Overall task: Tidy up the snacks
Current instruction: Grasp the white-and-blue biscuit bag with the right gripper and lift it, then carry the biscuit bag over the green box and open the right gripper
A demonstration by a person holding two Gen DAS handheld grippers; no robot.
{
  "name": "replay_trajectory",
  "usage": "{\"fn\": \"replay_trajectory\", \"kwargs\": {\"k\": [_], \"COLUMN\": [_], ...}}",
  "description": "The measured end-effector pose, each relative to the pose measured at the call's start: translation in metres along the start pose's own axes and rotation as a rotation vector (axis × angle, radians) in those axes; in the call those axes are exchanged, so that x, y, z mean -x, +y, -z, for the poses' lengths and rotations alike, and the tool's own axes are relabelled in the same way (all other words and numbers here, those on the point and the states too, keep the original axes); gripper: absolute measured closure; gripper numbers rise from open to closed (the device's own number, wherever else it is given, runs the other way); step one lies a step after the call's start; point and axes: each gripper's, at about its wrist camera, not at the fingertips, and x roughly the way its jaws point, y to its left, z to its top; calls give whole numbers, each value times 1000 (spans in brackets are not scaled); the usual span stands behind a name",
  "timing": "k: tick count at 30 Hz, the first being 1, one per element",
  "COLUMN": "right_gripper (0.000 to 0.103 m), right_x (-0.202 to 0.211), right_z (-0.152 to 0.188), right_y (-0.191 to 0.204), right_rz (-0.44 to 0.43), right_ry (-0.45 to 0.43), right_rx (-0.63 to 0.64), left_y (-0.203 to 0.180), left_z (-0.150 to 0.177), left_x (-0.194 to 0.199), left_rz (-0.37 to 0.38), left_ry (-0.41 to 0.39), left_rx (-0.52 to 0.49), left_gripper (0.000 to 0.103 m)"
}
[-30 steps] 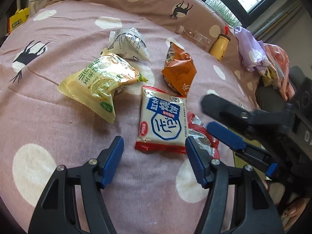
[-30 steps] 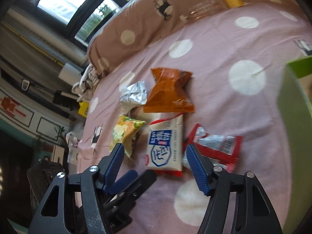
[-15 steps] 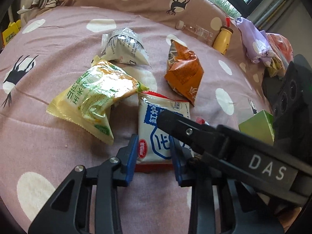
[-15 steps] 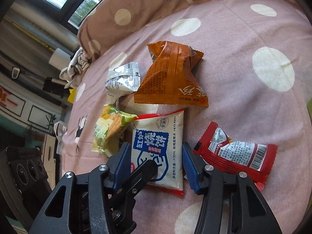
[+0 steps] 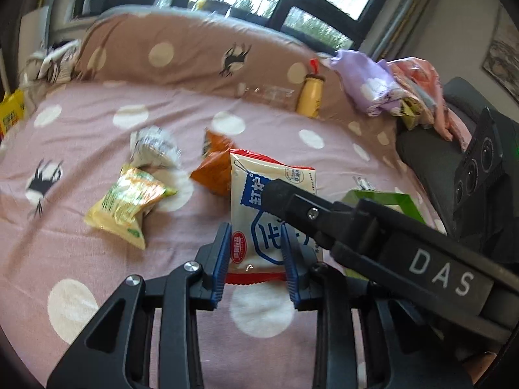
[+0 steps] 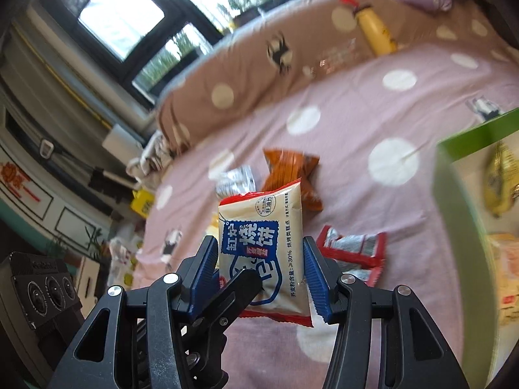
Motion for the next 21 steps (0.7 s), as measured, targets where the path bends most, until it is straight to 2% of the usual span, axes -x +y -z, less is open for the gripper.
{"fn": "replay_trajectory", "kwargs": {"k": [5, 12, 17, 21], "right_gripper": [47, 47, 47, 47], "right_x": [44, 88, 106, 116], "right_z": [-7, -15, -14, -13], "right_y": [-11, -59, -93, -121], "right_rz": [40, 96, 139, 206], "right_ry": [-101, -196, -193, -189], "right_rx": [-31, -149, -245, -317], "left_y": [-36, -92, -126, -147], "left_z": [-4, -8, -2, 7], "left_x": [5, -15, -38, -57], "left_rz": [69, 145, 202, 255], "left_ry": [-24, 16, 81, 149], "left_rx": [-57, -173, -233, -246], "left_gripper": [74, 74, 74, 74]}}
